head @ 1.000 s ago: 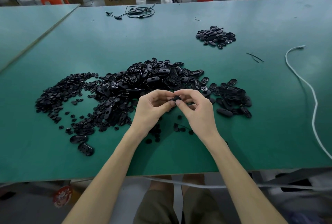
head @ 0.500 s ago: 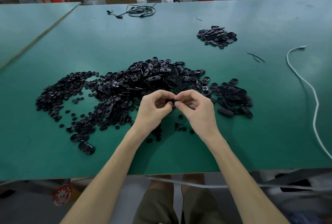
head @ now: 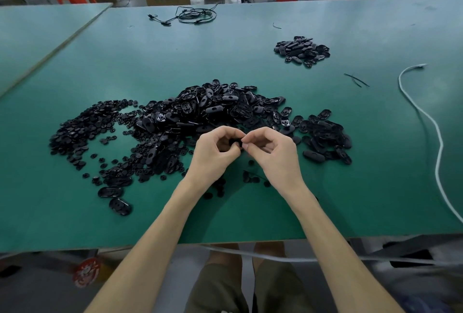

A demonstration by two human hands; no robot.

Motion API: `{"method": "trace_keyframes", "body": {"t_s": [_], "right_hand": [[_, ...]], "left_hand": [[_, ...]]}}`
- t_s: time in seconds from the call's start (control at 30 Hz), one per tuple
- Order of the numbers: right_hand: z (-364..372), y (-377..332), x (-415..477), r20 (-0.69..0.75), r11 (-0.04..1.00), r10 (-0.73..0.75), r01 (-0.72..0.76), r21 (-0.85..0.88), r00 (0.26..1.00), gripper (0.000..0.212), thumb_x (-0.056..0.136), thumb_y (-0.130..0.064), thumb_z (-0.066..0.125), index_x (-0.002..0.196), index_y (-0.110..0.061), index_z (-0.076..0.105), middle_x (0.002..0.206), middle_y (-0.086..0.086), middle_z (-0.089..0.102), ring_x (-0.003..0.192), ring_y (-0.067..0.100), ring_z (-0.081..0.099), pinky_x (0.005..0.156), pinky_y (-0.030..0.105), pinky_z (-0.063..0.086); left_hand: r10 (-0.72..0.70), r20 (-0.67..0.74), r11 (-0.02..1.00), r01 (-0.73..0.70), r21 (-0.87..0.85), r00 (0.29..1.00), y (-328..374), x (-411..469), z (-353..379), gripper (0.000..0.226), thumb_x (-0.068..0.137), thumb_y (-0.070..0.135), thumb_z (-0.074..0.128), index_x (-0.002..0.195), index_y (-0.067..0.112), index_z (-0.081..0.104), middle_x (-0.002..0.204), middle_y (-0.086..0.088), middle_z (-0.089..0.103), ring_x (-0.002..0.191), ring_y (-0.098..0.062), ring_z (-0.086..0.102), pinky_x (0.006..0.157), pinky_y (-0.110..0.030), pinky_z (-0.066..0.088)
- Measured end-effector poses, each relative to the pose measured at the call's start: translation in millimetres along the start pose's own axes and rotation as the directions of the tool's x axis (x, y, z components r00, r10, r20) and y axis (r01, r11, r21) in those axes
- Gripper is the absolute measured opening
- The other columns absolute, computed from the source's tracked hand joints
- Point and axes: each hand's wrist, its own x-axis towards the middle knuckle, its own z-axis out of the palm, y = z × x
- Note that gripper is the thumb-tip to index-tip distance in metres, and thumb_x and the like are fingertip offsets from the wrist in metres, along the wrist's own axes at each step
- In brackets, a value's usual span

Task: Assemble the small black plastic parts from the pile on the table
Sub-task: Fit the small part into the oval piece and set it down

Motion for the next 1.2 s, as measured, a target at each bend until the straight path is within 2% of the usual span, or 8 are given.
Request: {"method": "trace_keyframes", "body": {"t_s": [0.17,0.3,0.4,0.53,0.7,0.8,1.07,1.2], "right_hand": [[-1.1,1.8,-0.9,-0.085,0.999,-0.034,0.037,0.037,0.996,0.017,0.094,-0.005,0.072,0.096,-0.022,0.075,0.093,-0.005,0.075,0.086,0.015,0.072,0.086,0.044,0.06],[-2.1,2.5,-1.8,-0.105,0.996,-0.01,0.02,0.092,0.994,0.018,0.095,-0.004,0.071,0.098,-0.022,0.076,0.097,-0.001,0.075,0.091,0.019,0.072,0.085,0.051,0.06],[-1.2,0.9,-2.3,-0.062,0.995,-0.017,0.023,0.101,0.998,0.017,0.095,-0.003,0.071,0.098,-0.019,0.076,0.093,-0.002,0.076,0.087,0.021,0.073,0.082,0.048,0.062],[-0.8,0.0,-1.5,-0.054,0.994,-0.026,0.031,0.106,0.998,0.016,0.095,-0.001,0.07,0.099,-0.016,0.077,0.091,-0.002,0.076,0.085,0.018,0.074,0.076,0.036,0.062],[-1.7,1.2,0.1,-0.057,0.992,-0.015,0.023,0.127,0.998,0.018,0.095,0.001,0.07,0.097,-0.016,0.076,0.088,-0.002,0.077,0.081,0.018,0.075,0.076,0.027,0.06],[-2.4,2.4,1.2,-0.059,0.993,-0.006,0.013,0.116,0.998,0.018,0.095,0.0,0.07,0.096,-0.017,0.076,0.087,-0.001,0.077,0.077,0.018,0.075,0.078,0.027,0.06],[-1.5,3.6,2.1,-0.044,0.994,-0.004,0.009,0.113,0.999,0.019,0.095,0.002,0.069,0.097,-0.016,0.076,0.087,0.0,0.077,0.079,0.017,0.076,0.083,0.034,0.062],[-1.2,2.9,1.8,-0.051,0.992,-0.011,0.017,0.122,0.999,0.018,0.095,0.002,0.069,0.098,-0.015,0.076,0.088,0.0,0.077,0.08,0.018,0.075,0.081,0.033,0.061]], "left_hand": [[0.042,-0.022,0.998,-0.043,-0.051,0.999,3.4,-1.0,-2.4,0.022,0.096,0.0,0.071,0.116,0.007,0.073,0.108,0.0,0.077,0.104,-0.015,0.073,0.097,-0.033,0.058],[0.024,-0.038,0.999,-0.026,-0.031,0.999,4.4,0.2,-4.0,0.022,0.096,0.006,0.073,0.117,0.011,0.075,0.11,0.0,0.077,0.104,-0.017,0.073,0.098,-0.039,0.057],[0.038,-0.034,0.999,-0.037,0.015,0.999,3.7,-0.8,-3.2,0.02,0.096,0.008,0.073,0.115,0.015,0.077,0.11,-0.004,0.075,0.101,-0.02,0.071,0.095,-0.043,0.057],[0.007,-0.025,1.0,-0.006,0.015,1.0,2.8,0.0,-3.1,0.015,0.097,0.009,0.072,0.109,0.017,0.076,0.107,-0.006,0.075,0.097,-0.024,0.072,0.091,-0.048,0.058],[-0.035,-0.001,0.999,0.035,-0.027,0.999,0.9,0.1,-2.4,0.012,0.096,0.007,0.072,0.108,0.01,0.075,0.096,-0.01,0.076,0.084,-0.016,0.072,0.08,-0.032,0.06],[-0.055,0.011,0.998,0.055,-0.03,0.998,1.2,-0.2,-1.7,0.013,0.097,0.007,0.072,0.109,0.005,0.074,0.091,-0.012,0.076,0.076,-0.015,0.068,0.077,-0.029,0.059],[-0.052,-0.001,0.998,0.052,0.017,0.999,1.6,-0.2,0.5,0.01,0.098,0.008,0.07,0.101,0.017,0.072,0.083,0.009,0.071,0.07,0.0,0.062,0.069,-0.016,0.048],[-0.027,-0.009,0.999,0.027,0.02,1.0,3.3,0.0,0.7,0.01,0.098,0.008,0.071,0.104,0.016,0.073,0.094,0.0,0.074,0.079,-0.007,0.068,0.076,-0.024,0.055]]}}
